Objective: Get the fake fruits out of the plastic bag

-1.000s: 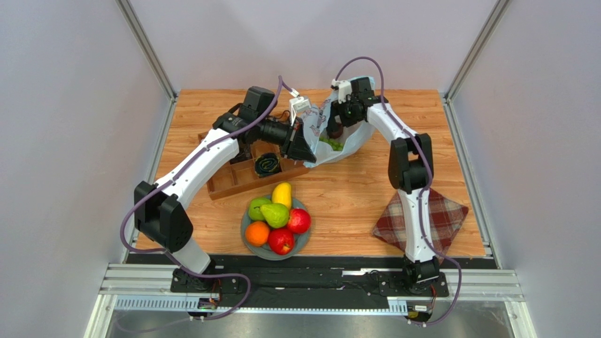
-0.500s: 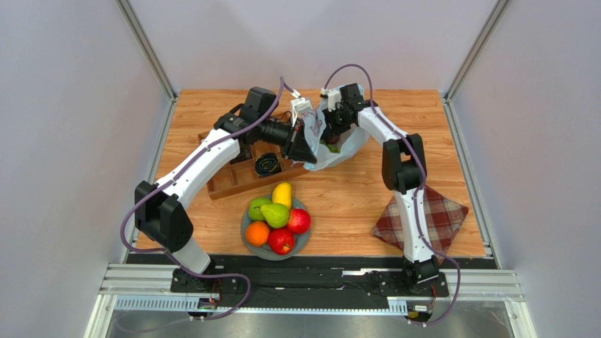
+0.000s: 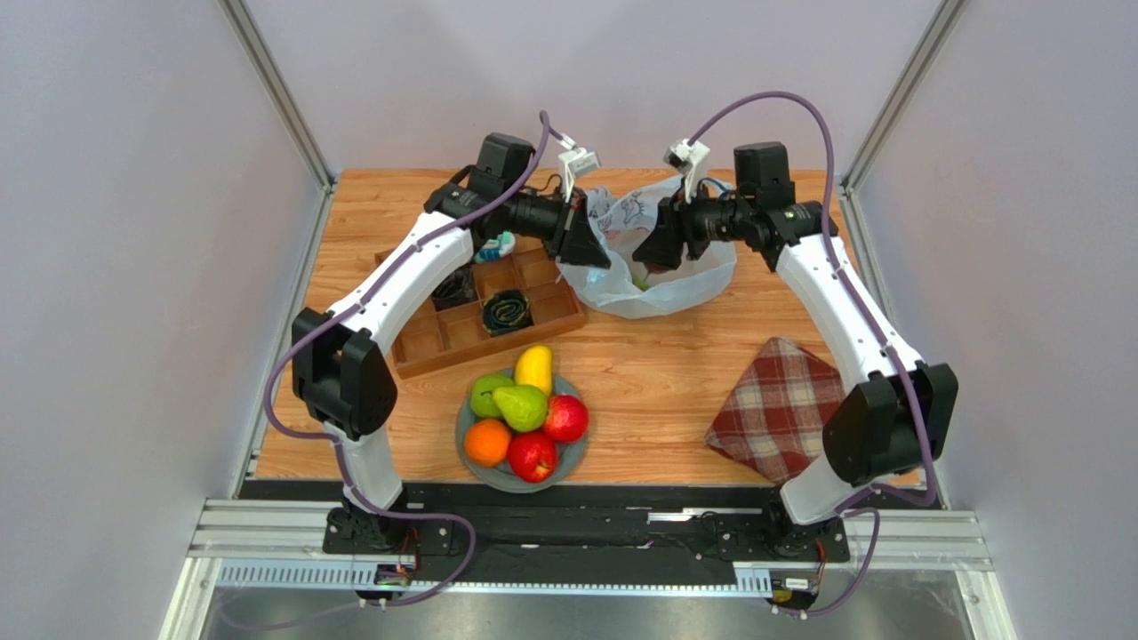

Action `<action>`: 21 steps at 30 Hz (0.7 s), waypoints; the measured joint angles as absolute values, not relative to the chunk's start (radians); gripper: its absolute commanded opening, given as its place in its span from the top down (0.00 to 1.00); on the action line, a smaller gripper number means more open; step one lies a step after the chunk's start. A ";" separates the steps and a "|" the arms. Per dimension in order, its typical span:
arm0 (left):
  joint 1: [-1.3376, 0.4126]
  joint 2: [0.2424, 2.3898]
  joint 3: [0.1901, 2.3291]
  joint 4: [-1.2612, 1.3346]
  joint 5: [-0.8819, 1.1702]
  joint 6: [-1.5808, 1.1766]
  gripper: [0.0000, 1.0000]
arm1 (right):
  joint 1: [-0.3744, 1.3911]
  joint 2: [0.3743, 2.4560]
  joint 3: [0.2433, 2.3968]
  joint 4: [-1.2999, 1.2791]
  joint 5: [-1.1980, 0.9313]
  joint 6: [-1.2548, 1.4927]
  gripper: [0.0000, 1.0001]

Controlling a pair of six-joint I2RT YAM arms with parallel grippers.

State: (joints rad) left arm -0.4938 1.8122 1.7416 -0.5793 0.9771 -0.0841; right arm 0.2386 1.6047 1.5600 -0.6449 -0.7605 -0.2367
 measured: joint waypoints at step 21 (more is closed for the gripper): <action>-0.356 1.803 1.647 -0.520 0.912 -0.134 1.00 | 0.632 1.828 1.437 -0.520 -0.926 -0.220 0.58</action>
